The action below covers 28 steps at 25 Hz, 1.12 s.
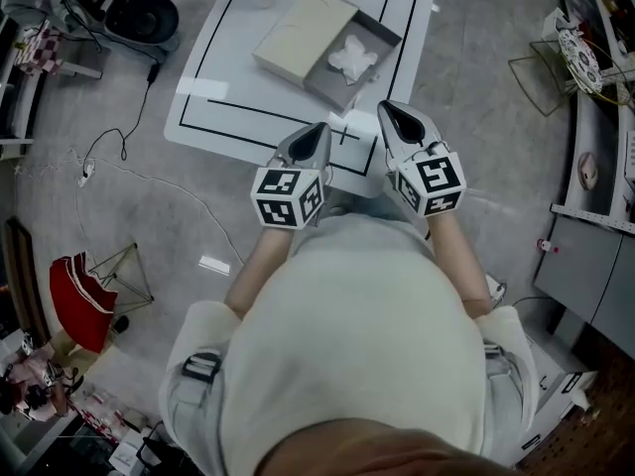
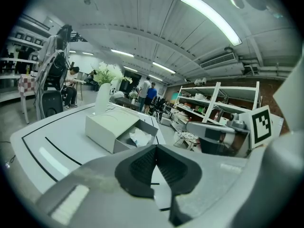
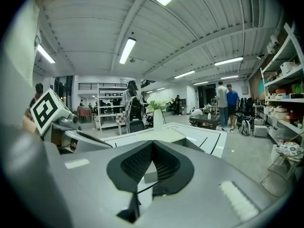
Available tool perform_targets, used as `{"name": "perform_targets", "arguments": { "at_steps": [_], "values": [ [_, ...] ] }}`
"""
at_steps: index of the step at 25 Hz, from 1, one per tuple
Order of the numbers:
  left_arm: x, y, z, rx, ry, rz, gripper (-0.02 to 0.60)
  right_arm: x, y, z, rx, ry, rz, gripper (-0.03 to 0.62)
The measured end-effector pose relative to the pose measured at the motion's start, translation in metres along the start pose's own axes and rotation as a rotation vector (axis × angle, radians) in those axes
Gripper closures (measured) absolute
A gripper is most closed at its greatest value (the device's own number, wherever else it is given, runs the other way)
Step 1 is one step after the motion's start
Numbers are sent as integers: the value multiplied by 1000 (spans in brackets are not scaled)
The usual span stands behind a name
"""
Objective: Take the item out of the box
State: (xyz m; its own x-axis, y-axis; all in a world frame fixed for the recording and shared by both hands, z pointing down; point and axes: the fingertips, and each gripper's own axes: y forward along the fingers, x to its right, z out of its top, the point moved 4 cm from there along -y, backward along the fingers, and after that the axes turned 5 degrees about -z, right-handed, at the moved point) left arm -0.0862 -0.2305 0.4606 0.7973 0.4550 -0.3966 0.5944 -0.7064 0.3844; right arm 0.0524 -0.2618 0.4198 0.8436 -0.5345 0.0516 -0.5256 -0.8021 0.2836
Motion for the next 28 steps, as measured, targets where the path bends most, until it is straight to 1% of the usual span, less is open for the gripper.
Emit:
{"name": "perform_targets", "arguments": {
  "at_steps": [10, 16, 24, 28],
  "values": [
    [-4, 30, 23, 26, -24, 59, 581, 23, 50, 5, -79, -122, 97, 594],
    [-8, 38, 26, 28, -49, 105, 581, 34, 81, 0, -129, -173, 142, 594],
    [-12, 44, 17, 14, -100, 145, 581, 48, 125, -24, -240, -218, 171, 594],
    [-10, 43, 18, 11, -110, 158, 581, 50, 144, -30, -296, -250, 173, 592]
  ]
}}
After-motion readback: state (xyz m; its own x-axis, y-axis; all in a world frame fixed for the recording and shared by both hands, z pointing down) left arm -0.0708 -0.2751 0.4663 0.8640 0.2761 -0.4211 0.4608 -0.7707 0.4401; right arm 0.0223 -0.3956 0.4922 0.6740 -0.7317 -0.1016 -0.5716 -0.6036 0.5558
